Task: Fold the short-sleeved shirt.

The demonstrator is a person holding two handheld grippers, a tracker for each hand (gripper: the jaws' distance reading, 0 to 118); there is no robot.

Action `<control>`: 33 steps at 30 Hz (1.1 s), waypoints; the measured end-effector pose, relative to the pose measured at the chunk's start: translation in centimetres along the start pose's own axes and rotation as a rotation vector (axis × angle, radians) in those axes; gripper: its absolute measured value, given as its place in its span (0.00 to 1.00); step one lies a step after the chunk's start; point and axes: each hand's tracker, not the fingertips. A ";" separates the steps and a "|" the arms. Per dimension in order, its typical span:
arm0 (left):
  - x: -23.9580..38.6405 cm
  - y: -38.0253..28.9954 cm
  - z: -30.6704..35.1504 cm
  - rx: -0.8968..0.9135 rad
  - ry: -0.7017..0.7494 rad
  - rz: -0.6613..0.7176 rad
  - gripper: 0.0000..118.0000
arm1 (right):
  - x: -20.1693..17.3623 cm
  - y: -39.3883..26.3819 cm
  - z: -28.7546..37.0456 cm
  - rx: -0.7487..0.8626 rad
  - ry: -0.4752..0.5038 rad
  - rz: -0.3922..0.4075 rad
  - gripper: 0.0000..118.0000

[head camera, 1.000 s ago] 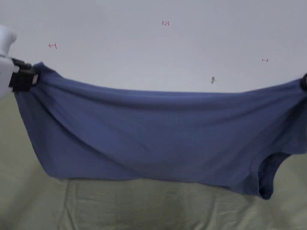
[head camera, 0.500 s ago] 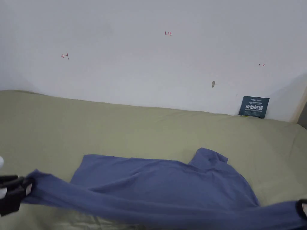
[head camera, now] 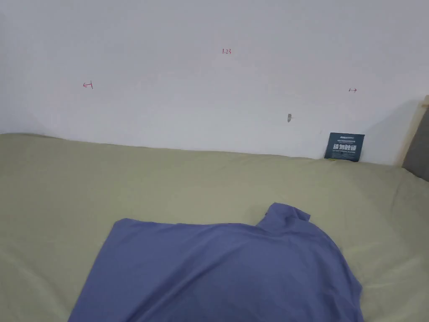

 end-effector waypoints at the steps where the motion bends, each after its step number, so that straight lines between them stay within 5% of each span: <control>1: -0.2 -0.3 0.4 0.008 -0.026 0.028 1.00 | 0.0 -0.1 0.6 0.009 0.008 -0.013 0.53; 3: 0.2 -0.2 1.5 0.029 -0.022 0.050 1.00 | -0.8 0.0 1.5 0.028 -0.011 -0.015 0.53; 5: 1.6 0.7 2.6 0.068 -0.042 0.043 1.00 | -2.8 0.5 2.3 0.057 -0.056 0.070 0.53; 9: 7.4 2.6 4.1 0.161 0.053 -0.134 0.95 | -8.0 1.3 2.2 0.108 -0.134 0.177 0.53; 11: 10.2 2.4 3.9 0.166 0.104 -0.177 0.55 | -10.7 1.0 1.9 0.123 -0.200 0.177 0.50; 12: 12.0 1.8 4.0 0.192 0.108 -0.208 0.23 | -12.2 0.5 1.5 0.125 -0.201 0.162 0.40; 13: 13.4 1.2 3.8 0.194 0.114 -0.246 0.03 | -13.3 0.0 1.4 0.136 -0.217 0.153 0.22; 14: 14.9 0.4 3.6 0.202 0.183 -0.273 0.00 | -14.3 -0.8 1.4 0.156 -0.222 0.126 0.10; 17: 18.5 -3.0 3.3 0.245 0.288 -0.290 0.00 | -16.9 -4.0 0.8 0.150 -0.355 0.170 0.00; 24: 20.7 -8.7 1.7 0.115 0.242 -0.231 0.00 | -18.2 -9.0 0.0 0.017 -0.278 0.197 0.00; 30: 16.5 -5.5 1.7 0.142 0.265 -0.102 0.00 | -16.8 -6.8 0.6 0.051 -0.260 0.169 0.00; 31: 15.1 -4.6 1.7 0.152 0.307 -0.077 0.14 | -16.2 -6.2 0.5 0.067 -0.268 0.167 0.00; 32: 14.0 -4.0 1.6 0.153 0.355 -0.059 0.40 | -15.7 -5.4 0.7 0.077 -0.276 0.167 0.00; 33: 12.6 -3.4 1.5 0.166 0.428 -0.024 0.77 | -15.1 -4.8 0.7 0.085 -0.286 0.167 0.00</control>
